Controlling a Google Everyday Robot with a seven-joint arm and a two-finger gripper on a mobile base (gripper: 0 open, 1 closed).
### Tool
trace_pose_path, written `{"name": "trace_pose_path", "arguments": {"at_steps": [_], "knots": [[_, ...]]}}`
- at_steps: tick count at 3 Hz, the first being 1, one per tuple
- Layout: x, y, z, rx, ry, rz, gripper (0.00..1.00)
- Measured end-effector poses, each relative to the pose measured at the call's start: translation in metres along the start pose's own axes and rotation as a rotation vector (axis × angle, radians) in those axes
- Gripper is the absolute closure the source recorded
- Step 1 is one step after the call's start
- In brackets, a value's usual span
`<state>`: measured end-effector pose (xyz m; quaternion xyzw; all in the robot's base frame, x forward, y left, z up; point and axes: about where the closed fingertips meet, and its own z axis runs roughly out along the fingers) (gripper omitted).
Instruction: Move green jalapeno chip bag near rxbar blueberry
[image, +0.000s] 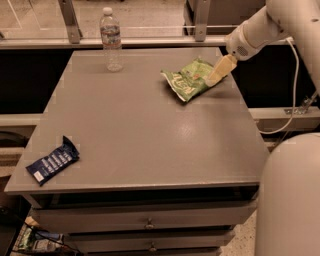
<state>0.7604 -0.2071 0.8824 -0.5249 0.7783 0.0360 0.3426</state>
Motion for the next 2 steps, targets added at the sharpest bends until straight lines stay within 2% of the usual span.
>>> {"name": "trace_pose_path", "arguments": {"at_steps": [1,2], "knots": [[0.004,0.010,0.032,-0.082,0.058,0.013,0.00],[0.015,0.026,0.042,-0.163,0.084,0.044,0.17]]}}
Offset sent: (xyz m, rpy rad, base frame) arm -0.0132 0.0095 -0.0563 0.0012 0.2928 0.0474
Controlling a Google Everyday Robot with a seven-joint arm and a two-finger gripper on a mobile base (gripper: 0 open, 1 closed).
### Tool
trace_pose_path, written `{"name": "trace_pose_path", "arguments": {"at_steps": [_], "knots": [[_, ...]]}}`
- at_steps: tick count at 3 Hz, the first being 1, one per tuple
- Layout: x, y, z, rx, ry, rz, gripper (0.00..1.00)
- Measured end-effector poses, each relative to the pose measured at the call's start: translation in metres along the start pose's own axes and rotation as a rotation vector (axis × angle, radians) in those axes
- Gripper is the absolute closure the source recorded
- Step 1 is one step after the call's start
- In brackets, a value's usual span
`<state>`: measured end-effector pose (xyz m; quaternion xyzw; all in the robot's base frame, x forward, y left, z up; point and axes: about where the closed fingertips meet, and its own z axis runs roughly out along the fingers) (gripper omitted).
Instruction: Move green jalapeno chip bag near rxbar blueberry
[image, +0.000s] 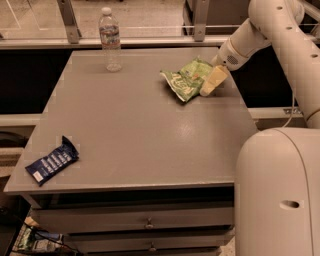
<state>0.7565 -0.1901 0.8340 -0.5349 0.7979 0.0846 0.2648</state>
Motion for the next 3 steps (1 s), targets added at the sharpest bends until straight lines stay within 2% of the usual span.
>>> {"name": "trace_pose_path", "arguments": {"at_steps": [1,2,3], "knots": [[0.0003,0.0013,0.0037,-0.008,0.003,-0.001,0.41],[-0.0013,0.0011,0.0035,-0.011,0.003,-0.001,0.72],[-0.0023,0.0008,0.0020,-0.011,0.003,-0.001,0.95]]}}
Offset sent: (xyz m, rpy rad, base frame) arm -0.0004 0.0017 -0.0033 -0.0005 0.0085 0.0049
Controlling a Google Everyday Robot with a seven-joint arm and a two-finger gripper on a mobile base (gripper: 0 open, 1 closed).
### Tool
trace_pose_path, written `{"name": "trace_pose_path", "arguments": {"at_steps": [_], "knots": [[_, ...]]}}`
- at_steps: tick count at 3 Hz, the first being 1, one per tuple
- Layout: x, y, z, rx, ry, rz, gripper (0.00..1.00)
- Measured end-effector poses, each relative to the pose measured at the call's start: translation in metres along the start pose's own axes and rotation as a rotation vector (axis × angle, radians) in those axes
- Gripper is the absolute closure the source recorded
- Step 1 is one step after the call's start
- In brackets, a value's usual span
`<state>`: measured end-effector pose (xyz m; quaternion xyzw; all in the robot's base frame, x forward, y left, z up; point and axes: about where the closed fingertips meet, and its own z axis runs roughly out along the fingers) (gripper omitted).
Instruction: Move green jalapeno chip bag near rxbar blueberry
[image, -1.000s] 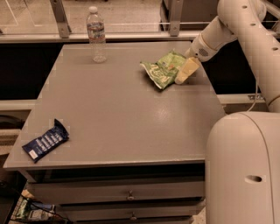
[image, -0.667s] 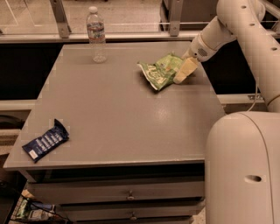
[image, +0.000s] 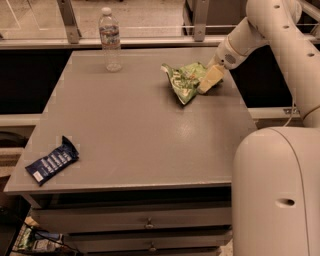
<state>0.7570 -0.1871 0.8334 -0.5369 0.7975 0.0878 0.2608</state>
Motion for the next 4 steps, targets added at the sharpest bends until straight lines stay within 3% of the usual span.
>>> {"name": "trace_pose_path", "arguments": {"at_steps": [1,4], "knots": [[-0.0003,0.0002,0.0025,-0.003,0.000,0.000,1.00],[-0.0011,0.0000,0.0013,-0.003,0.001,0.000,1.00]]}}
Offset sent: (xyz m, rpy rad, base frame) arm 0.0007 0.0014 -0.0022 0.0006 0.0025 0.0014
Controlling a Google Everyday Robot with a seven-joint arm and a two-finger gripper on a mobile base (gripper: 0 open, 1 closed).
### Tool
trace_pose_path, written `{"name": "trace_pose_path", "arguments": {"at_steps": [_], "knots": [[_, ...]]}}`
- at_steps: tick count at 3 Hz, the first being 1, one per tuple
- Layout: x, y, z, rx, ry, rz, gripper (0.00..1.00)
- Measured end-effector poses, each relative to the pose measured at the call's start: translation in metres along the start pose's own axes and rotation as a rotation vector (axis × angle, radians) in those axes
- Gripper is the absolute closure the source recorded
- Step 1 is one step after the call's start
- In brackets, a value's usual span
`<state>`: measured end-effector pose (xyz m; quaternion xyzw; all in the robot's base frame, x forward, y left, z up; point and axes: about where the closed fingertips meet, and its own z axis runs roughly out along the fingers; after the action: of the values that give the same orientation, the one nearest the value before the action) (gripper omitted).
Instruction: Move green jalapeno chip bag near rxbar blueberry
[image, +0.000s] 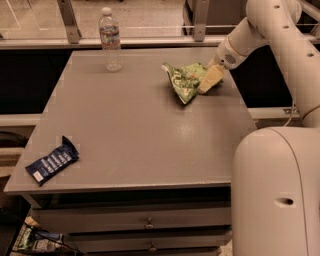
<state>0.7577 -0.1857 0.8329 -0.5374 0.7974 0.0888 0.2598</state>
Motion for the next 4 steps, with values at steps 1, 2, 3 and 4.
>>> {"name": "trace_pose_path", "arguments": {"at_steps": [1,2,3,4], "knots": [[0.0000,0.0000,-0.0001,0.000,0.000,0.000,1.00],[-0.0001,0.0000,0.0000,0.000,0.000,0.000,1.00],[-0.0001,0.0000,0.0000,0.000,0.000,0.000,1.00],[-0.0001,0.0000,-0.0001,0.000,0.000,0.000,1.00]]}}
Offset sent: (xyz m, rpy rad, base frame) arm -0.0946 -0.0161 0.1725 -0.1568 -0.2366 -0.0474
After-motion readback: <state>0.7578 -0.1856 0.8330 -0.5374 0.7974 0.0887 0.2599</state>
